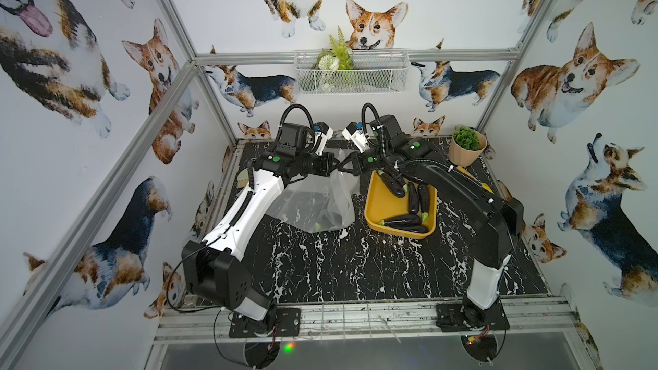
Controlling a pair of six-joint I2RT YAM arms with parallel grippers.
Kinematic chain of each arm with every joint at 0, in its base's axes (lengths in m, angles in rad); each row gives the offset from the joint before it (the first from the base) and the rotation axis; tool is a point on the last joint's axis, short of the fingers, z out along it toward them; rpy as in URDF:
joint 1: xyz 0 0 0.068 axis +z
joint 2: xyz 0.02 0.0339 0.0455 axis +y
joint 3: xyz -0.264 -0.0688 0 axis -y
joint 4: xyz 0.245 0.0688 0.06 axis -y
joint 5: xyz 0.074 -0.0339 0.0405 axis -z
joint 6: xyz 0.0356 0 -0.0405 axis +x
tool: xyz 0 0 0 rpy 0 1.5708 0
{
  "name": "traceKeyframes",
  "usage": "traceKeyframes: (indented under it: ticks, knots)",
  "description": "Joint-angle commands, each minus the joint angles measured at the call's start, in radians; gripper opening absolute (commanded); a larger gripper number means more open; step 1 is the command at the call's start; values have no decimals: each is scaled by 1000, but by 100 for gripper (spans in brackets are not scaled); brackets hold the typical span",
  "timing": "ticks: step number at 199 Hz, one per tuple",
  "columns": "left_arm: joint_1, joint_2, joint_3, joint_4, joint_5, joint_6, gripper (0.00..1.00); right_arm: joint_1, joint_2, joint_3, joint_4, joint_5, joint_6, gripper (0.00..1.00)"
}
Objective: Place the eggplant in a zip-top bag and seal the zipper
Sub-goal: Adjust the zipper food storage bag at the center of the board.
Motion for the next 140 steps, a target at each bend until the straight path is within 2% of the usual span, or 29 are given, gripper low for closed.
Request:
traceKeyframes:
  ticks: [1, 18, 41, 50, 77, 102, 120, 140]
  knots:
    - [-1, -16, 30, -19, 19, 53, 0, -28, -29, -20, 44, -57, -9, 13]
    - [2, -20, 82, -73, 19, 123, 0, -85, -57, -49, 40, -129, -41, 33]
    - [15, -13, 137, -155, 50, 235, 0, -181, -126, -107, 37, -216, -150, 49]
    - [19, -13, 146, -190, 88, 297, 0, -209, -157, -147, 67, -248, -199, 52]
    - [21, -27, 161, -260, 249, 453, 0, -219, -175, -140, -38, -294, -529, 55]
    - [21, 19, 250, -384, 317, 551, 0, -223, -177, -160, -53, -318, -734, 59]
    - [19, 42, 292, -445, 330, 595, 0, -223, -177, -183, 4, -391, -790, 60]
    - [20, 51, 305, -470, 312, 611, 0, -211, -191, -229, 150, -426, -750, 62]
